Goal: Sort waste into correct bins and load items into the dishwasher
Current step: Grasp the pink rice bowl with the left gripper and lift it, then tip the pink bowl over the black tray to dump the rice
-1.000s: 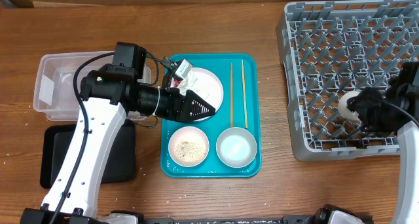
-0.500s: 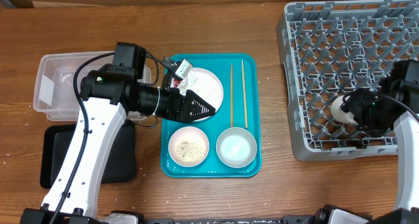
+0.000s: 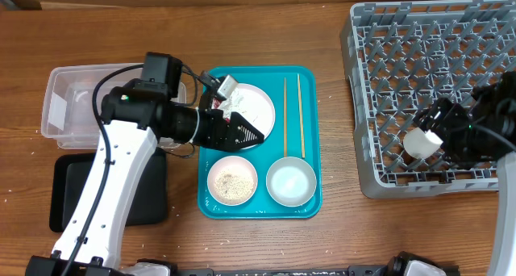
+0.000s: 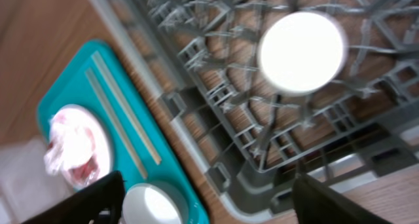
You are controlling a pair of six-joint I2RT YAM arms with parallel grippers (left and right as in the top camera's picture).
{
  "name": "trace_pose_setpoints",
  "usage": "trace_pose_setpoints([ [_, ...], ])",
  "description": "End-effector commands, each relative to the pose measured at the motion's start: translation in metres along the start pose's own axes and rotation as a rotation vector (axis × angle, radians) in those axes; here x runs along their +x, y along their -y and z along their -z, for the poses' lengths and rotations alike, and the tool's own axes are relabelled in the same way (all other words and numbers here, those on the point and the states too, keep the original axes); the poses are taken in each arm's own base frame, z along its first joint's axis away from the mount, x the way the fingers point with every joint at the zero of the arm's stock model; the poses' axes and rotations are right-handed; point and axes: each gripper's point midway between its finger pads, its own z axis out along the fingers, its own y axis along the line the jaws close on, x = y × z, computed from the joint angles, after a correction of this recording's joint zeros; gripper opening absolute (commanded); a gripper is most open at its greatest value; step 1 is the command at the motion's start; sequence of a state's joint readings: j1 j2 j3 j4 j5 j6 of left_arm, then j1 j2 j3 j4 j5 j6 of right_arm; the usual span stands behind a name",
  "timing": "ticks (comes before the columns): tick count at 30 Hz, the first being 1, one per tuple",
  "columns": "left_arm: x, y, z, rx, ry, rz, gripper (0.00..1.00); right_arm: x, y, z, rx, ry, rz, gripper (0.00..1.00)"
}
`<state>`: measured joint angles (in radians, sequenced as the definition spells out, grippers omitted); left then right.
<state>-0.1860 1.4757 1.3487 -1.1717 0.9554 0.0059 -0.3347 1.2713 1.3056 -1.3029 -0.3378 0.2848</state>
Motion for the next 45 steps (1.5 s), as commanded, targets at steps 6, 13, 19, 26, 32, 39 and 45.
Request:
trace_pose_setpoints([
  [6,0.017,-0.083,-0.012,-0.861,0.024,0.147,0.74,0.057,-0.084,0.019,-0.302,-0.126,0.308,0.82],
  [13,0.044,-0.118,-0.052,-1.063,0.014,0.296,0.52,0.078,-0.105,0.015,-0.330,-0.165,0.409,0.82],
  [19,0.060,-0.152,-0.112,-0.988,-0.131,0.390,0.39,0.078,-0.104,0.015,-0.329,-0.167,0.407,0.83],
  [26,0.068,-0.164,-0.124,-0.995,-0.173,0.439,0.04,0.078,-0.104,0.015,-0.328,-0.166,0.407,0.84],
  [32,0.061,-0.147,-0.092,-0.970,-0.157,0.434,0.04,0.077,-0.102,0.014,-0.315,-0.160,0.408,0.84],
  [39,0.016,-0.099,-0.008,-0.594,0.040,0.336,0.04,0.078,-0.102,0.014,-0.313,-0.164,0.406,0.85],
  [45,0.013,-0.097,0.052,-0.127,0.137,0.356,0.04,0.078,-0.101,0.014,-0.312,-0.166,0.405,0.86],
])
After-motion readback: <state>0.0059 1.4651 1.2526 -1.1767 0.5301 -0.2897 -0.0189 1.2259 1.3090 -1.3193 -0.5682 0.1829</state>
